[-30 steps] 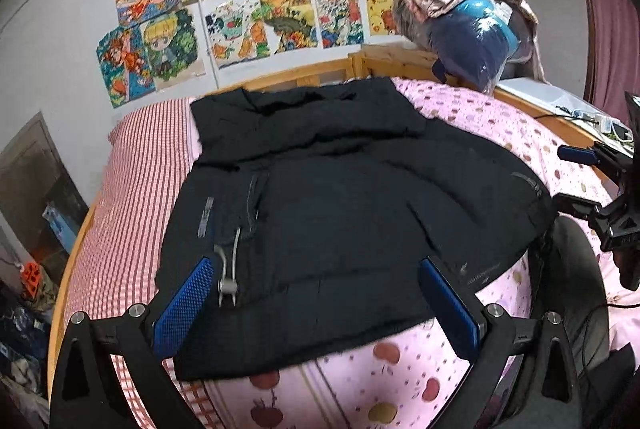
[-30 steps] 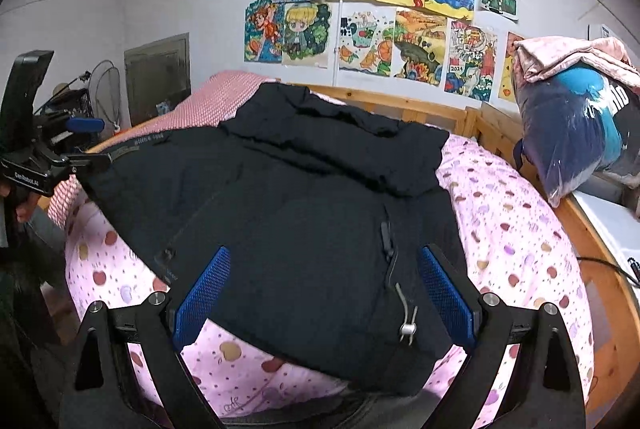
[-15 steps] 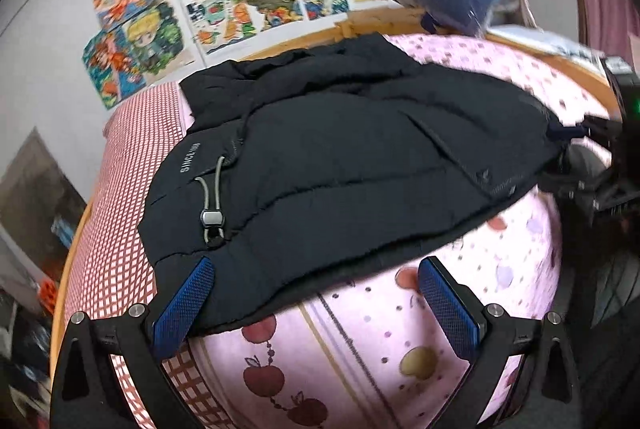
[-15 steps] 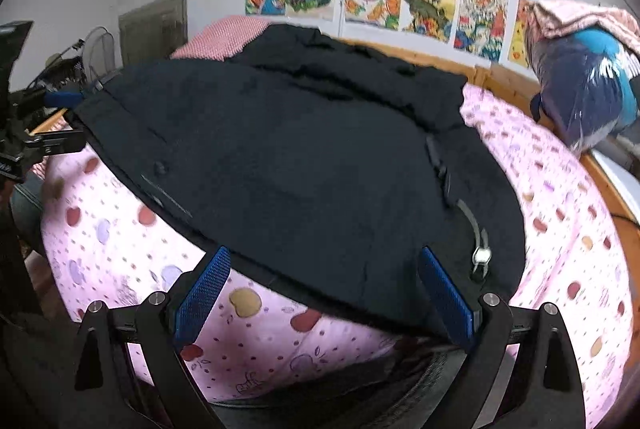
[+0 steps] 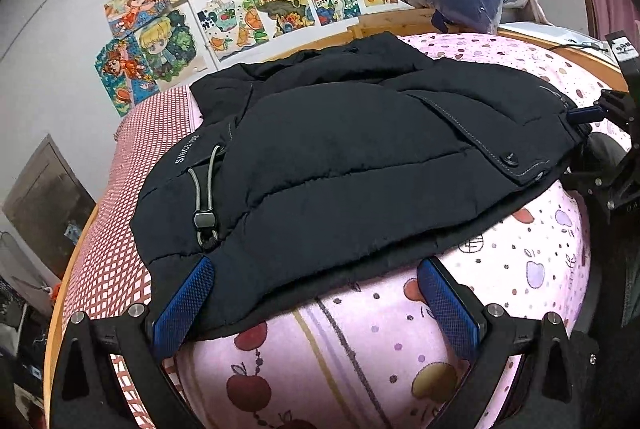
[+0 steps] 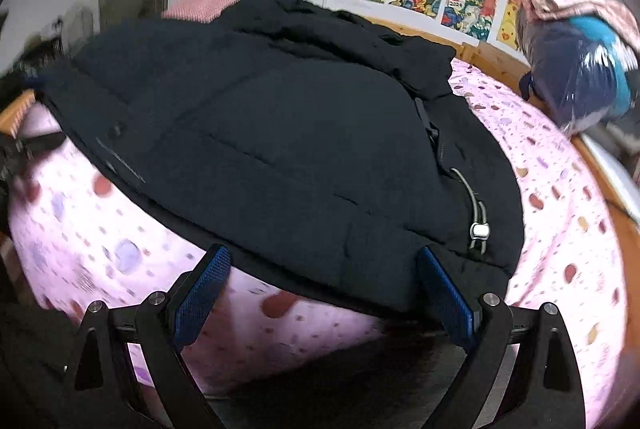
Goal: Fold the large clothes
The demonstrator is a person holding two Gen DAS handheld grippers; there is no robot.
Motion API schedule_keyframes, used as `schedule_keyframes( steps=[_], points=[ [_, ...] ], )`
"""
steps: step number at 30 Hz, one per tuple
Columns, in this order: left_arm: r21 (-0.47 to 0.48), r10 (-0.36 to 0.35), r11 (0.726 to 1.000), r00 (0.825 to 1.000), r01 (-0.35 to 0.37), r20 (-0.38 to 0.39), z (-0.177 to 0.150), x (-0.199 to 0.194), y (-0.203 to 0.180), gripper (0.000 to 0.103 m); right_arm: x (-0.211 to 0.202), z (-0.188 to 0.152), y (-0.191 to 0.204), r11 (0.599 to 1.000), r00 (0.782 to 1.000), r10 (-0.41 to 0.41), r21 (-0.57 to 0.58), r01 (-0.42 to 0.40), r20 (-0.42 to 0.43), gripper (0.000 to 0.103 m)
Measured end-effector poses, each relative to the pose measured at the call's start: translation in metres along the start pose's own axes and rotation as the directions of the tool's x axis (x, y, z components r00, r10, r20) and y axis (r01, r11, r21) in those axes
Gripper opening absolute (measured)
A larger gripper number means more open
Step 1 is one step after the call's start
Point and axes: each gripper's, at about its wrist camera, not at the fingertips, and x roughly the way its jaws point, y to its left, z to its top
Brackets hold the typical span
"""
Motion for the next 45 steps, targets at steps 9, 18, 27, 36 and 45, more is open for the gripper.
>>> schedule_keyframes(
  steps=[9,18,27,36,45],
  points=[
    [-0.006,0.002,1.0,1.0,-0.002,0.015,-0.003,0.0,0.001,0.103,0.012,0.004,0.02,0.988,0.993,-0.095,-0.126,0.086,-0.069,0.096],
    [0.015,0.031,0.999,0.998,-0.032,0.05,-0.008,-0.003,-0.002,0.103,-0.008,0.013,-0.015,0.993,0.995,-0.089,0.083,0.085,0.043,0.096],
    [0.056,0.209,0.975,0.971,-0.217,0.119,-0.001,-0.006,-0.011,0.103,-0.014,0.019,-0.036,0.984,0.983,-0.068,0.173,0.038,0.17,0.096],
    [0.097,0.305,0.942,0.94,-0.321,0.156,0.012,-0.007,-0.004,0.057,-0.008,0.015,-0.042,0.985,0.986,-0.024,0.173,-0.005,0.166,0.096],
    [0.091,0.272,0.952,0.947,-0.291,0.172,0.033,-0.011,0.001,0.035,0.002,0.005,-0.012,0.998,0.998,-0.057,-0.028,0.058,0.03,0.096]
  ],
)
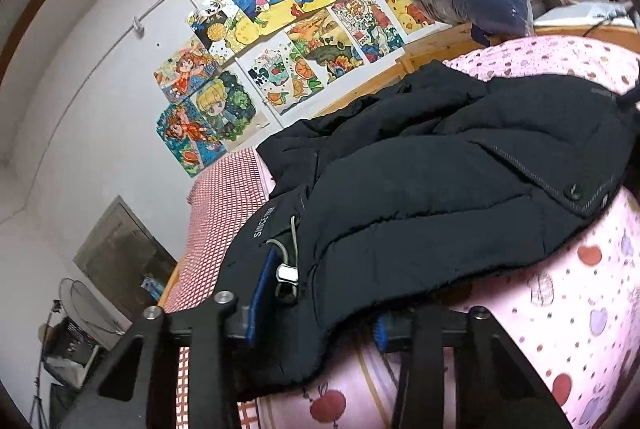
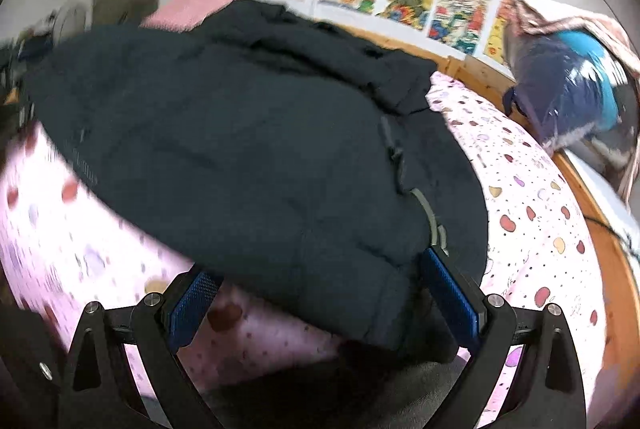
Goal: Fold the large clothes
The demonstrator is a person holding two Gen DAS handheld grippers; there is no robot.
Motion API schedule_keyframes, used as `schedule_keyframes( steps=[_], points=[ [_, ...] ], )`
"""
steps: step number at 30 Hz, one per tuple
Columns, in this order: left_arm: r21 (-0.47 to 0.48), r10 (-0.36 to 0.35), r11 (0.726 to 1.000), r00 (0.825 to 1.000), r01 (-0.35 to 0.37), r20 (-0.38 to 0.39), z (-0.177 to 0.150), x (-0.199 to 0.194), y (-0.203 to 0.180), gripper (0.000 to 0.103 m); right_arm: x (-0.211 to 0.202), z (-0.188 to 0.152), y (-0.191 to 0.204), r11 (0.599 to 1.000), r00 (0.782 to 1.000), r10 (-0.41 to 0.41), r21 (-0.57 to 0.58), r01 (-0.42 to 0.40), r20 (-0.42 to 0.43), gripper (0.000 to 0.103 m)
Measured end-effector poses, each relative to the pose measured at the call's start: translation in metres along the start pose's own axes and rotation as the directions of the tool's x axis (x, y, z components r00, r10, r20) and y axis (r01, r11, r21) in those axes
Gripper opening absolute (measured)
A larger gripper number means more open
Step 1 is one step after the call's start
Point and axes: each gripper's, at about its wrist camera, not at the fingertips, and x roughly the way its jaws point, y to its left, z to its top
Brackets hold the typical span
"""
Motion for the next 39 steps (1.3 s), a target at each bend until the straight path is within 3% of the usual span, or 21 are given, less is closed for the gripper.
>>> schedule_keyframes(
  steps=[4,10,12,14,16,19,21,23,28,39],
  points=[
    [-0.037,-0.012,0.999,1.0,0.012,0.005,0.008,0.002,0.006,0.033,0.001,0.002,0.007,0.999,1.0,-0.022,-0.045,0.021,-0.015,0.096],
    [-0.087,-0.036,0.996,0.999,0.036,0.009,0.016,0.006,0.013,0.028,-0.001,0.004,-0.005,1.0,1.0,-0.016,0.009,0.016,-0.009,0.094],
    [-0.104,-0.045,0.993,0.999,0.046,0.013,0.02,0.006,0.015,0.024,-0.001,0.005,-0.006,0.999,0.999,-0.051,0.009,0.051,0.0,0.087],
    [-0.116,-0.049,0.992,0.999,0.052,0.022,0.026,0.005,0.017,0.021,-0.001,0.006,-0.007,0.996,0.996,-0.091,0.007,0.091,0.011,0.069],
    [-0.127,-0.053,0.99,0.998,0.057,0.033,0.03,0.003,0.019,0.019,-0.003,0.008,-0.009,0.994,0.994,-0.11,0.017,0.11,0.022,0.058],
    [-0.188,-0.072,0.979,0.997,0.077,0.034,0.035,0.0,0.027,0.017,-0.017,0.013,-0.013,0.992,0.987,-0.128,0.034,0.125,0.098,0.043],
    [-0.229,-0.088,0.969,0.996,0.093,0.032,0.036,-0.004,0.031,0.009,-0.029,0.017,-0.013,0.986,0.973,-0.164,0.024,0.163,0.163,0.026],
    [-0.243,-0.083,0.966,0.996,0.091,0.044,0.035,-0.011,0.034,0.009,-0.04,0.023,-0.011,0.977,0.951,-0.21,0.018,0.211,0.227,0.013],
    [-0.264,-0.078,0.96,0.994,0.096,0.077,0.036,-0.026,0.042,0.009,-0.067,0.031,-0.013,0.975,0.912,-0.224,0.075,0.211,0.343,0.007],
    [-0.243,-0.038,0.966,0.979,0.087,0.198,0.045,-0.115,0.056,0.008,-0.15,0.024,-0.025,0.967,0.825,-0.255,0.134,0.217,0.504,0.005]
  ],
)
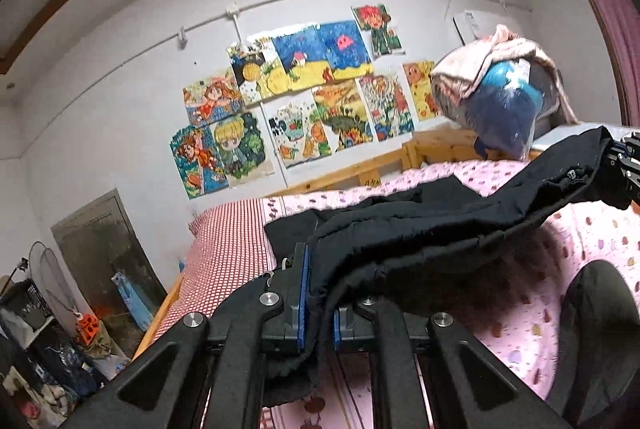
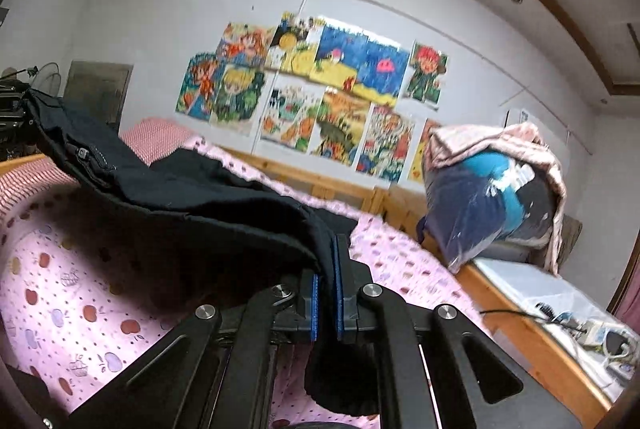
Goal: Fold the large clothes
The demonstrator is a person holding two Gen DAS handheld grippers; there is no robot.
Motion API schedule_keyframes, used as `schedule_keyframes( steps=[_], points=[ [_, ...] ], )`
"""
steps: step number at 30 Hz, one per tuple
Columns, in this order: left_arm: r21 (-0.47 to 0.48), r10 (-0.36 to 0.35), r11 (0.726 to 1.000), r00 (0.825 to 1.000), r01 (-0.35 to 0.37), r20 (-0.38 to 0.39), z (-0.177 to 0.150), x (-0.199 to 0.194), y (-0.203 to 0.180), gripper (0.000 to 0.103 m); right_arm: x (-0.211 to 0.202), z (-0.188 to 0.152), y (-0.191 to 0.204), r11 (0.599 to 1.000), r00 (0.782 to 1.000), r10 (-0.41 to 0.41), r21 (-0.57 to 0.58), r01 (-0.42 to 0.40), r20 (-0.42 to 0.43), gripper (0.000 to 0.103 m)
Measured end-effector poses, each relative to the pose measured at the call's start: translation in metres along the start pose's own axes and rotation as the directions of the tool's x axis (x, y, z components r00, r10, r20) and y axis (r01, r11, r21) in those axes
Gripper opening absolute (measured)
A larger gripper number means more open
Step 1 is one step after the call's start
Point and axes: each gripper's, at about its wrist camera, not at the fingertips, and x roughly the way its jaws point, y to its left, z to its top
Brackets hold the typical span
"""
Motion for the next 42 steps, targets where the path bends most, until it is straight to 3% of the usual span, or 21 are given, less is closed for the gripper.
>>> schedule_keyframes(
  steps=[8,17,24,32,42],
  points=[
    [0.065,0.005,0.998,0.999,-0.008,0.046,0.015,-0.055,-0.006,0.008,-0.067,0.012,-0.011,0.999,0.992,-0.017,-0.035,0.022,0.123,0.005],
    [0.083,0.005,0.997,0.999,-0.009,0.043,0.041,-0.032,-0.003,0.009,-0.067,0.033,-0.017,0.999,0.987,-0.036,-0.015,0.039,0.154,0.005],
    [0.095,0.016,0.995,0.999,-0.019,0.028,0.08,0.02,0.005,0.009,-0.017,0.069,-0.014,0.996,0.985,-0.05,-0.066,0.062,0.164,0.006],
    [0.024,-0.027,0.999,0.998,0.029,-0.048,0.117,0.111,0.029,0.009,0.069,0.109,-0.011,0.996,0.989,-0.031,-0.074,0.043,0.147,0.006],
    [0.025,-0.002,1.0,0.987,0.006,-0.159,0.116,0.219,0.041,0.009,0.174,0.123,0.007,0.999,0.994,-0.011,-0.051,0.016,0.106,0.006]
  ],
)
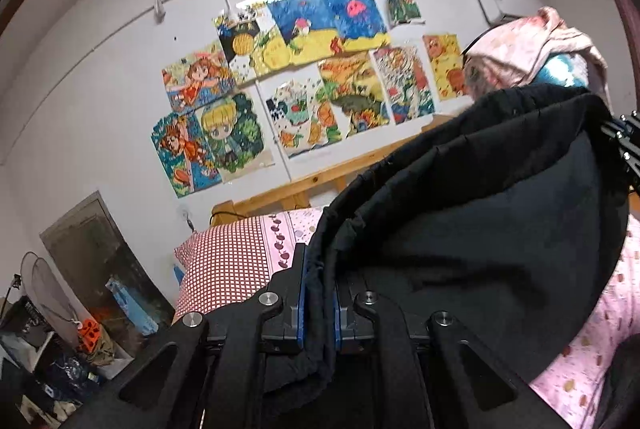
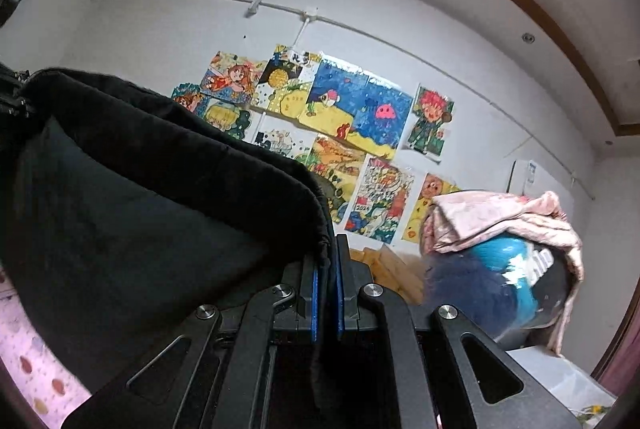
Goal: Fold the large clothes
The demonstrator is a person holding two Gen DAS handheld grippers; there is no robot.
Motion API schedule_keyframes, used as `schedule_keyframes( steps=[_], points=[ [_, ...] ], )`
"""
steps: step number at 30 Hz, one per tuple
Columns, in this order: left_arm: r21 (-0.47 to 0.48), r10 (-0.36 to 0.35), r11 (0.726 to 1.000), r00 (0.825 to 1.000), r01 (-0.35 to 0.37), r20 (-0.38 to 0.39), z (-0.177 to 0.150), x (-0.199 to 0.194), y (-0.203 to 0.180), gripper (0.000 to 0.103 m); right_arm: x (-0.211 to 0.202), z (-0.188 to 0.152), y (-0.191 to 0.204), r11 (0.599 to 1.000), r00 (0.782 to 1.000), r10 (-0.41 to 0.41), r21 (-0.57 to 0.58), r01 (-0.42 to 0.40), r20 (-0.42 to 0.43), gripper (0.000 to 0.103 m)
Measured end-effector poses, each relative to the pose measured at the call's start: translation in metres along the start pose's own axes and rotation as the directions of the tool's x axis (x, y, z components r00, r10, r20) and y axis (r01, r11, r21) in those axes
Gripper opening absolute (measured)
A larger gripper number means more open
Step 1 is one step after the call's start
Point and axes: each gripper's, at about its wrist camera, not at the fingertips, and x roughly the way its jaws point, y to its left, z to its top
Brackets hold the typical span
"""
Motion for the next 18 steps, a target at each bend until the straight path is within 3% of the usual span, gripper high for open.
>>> schedule_keyframes(
  steps=[3,7,18],
  points=[
    [-0.019,-0.001,1.0,1.0,0.001,-0.021,-0.005,0.027,0.0,0.01,0.031,-0.003,0.011,1.0,1.0,0.003,-0.008,-0.003,-0.008,0.006],
    [-0.118,-0.043,0.992,0.997,0.036,-0.057,-0.016,0.057,0.004,0.01,0.062,-0.018,0.021,0.999,0.999,0.001,0.039,0.001,-0.034,0.006],
    [-0.105,-0.035,0.994,0.99,0.021,-0.136,-0.023,0.149,-0.004,0.01,0.139,-0.051,0.057,0.999,0.993,-0.033,0.02,0.035,-0.113,0.006]
  ],
)
